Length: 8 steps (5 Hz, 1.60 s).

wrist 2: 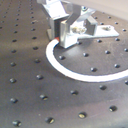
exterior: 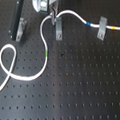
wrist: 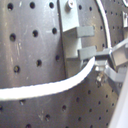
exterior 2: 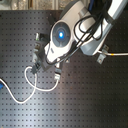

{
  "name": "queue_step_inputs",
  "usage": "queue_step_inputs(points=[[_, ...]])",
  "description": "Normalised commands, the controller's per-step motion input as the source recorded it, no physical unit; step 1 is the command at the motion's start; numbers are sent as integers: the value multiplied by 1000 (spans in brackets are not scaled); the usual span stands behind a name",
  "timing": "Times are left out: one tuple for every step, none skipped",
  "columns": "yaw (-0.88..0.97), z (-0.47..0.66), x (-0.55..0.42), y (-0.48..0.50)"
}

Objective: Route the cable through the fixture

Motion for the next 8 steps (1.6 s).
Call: queue_step_inputs(points=[[-451, -378, -132, -99], [-509, -184, -69, -52], [-494, -251, -33, -32], [-563, -193, -30, -43], [-623, -246, -6, -57], [-497, -321, -34, -71], [-406, -199, -15, -37], [-280, -86, 1, -1]])
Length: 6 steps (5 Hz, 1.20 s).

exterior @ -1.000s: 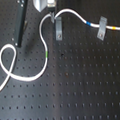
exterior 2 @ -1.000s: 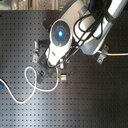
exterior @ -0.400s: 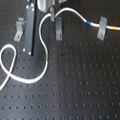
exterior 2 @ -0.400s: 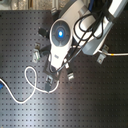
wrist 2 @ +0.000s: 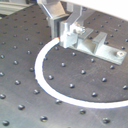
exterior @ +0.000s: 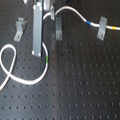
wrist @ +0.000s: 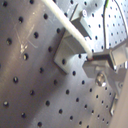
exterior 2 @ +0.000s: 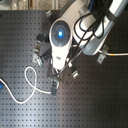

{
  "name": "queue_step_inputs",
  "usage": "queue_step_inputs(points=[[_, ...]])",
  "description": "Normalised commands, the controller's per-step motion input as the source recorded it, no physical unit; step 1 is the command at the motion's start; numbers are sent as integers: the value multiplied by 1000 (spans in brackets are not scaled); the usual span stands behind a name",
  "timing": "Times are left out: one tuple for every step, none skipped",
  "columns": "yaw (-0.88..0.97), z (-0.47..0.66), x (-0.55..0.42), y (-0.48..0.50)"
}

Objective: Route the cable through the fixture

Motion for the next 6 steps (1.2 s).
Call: queue_step_inputs(points=[[0, -1, 40, 169], [169, -42, 2, 186], [0, -44, -48, 133], [0, -3, -93, 272], [126, -4, -26, 453], [3, 0, -7, 13]])
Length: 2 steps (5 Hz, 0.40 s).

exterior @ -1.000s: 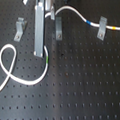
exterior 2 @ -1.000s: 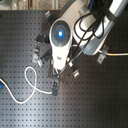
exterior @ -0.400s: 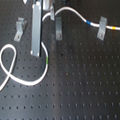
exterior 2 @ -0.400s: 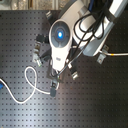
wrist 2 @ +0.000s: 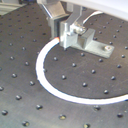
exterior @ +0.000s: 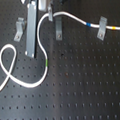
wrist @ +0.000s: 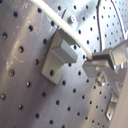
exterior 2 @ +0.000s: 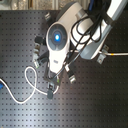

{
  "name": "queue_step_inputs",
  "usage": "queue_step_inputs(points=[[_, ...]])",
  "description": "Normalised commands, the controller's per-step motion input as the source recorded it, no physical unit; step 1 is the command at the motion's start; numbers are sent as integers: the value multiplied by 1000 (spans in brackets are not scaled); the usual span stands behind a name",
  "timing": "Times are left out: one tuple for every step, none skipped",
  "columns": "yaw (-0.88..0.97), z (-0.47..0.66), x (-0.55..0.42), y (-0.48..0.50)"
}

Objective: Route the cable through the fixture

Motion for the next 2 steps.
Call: queue_step_inputs(points=[[-80, 255, -19, -44], [0, 336, -31, 143]])
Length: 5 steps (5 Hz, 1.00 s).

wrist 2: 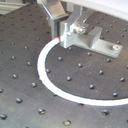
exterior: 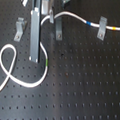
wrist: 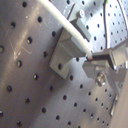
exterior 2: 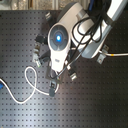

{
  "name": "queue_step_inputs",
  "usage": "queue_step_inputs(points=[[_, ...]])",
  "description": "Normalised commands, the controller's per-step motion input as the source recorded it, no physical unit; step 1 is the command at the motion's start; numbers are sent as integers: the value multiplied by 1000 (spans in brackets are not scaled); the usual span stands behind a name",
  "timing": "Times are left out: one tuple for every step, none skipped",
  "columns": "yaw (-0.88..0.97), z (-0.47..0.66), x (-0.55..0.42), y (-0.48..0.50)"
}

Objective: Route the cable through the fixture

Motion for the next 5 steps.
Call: queue_step_inputs(points=[[157, 109, 41, 303], [237, 28, 75, 392], [0, 413, 43, 133], [-286, 600, -32, -31], [0, 308, -39, 86]])
